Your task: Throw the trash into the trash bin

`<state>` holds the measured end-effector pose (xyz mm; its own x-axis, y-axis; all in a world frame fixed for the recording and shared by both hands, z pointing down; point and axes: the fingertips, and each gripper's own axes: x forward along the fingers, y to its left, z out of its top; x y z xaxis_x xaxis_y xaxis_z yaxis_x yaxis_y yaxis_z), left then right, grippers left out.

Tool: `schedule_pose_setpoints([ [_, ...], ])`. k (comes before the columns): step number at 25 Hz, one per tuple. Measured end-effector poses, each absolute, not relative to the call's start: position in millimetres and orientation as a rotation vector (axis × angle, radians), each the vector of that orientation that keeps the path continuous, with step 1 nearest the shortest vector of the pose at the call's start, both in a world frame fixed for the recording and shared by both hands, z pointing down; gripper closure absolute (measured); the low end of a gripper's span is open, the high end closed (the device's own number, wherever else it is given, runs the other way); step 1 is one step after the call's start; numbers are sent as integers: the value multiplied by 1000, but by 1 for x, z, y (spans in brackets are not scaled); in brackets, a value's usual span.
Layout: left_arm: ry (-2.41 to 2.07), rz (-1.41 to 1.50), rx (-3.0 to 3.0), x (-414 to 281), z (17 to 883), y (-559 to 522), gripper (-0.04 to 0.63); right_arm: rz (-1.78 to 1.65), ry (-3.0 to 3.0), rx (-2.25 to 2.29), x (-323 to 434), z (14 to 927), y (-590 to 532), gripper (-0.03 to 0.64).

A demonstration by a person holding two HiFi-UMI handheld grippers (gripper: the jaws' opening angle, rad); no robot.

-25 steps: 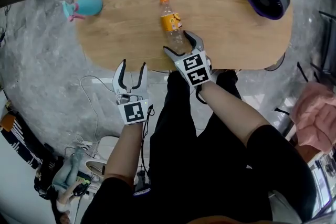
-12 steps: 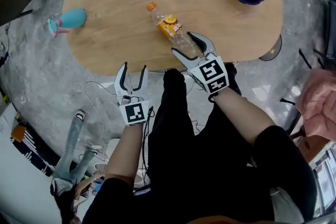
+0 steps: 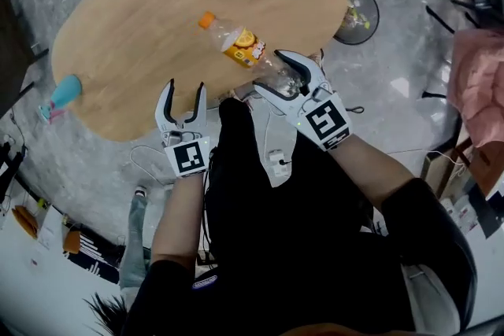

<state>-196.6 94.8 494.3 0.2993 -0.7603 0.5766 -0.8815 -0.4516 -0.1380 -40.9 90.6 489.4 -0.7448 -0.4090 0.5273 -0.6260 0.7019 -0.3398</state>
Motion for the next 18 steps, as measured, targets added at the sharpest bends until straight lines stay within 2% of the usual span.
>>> schedule_pose_setpoints([
  [6,-1314,896,2529,-93,494,63,330,803,-2373,1110,97,500,91,287],
  [12,-1187,915,2602,-8,498,48,330,864,-2087,1341,256,561,103,287],
  [18,-1099,934,2626,40,511,47,330,1072,-1801,1345,326,676,106,287],
])
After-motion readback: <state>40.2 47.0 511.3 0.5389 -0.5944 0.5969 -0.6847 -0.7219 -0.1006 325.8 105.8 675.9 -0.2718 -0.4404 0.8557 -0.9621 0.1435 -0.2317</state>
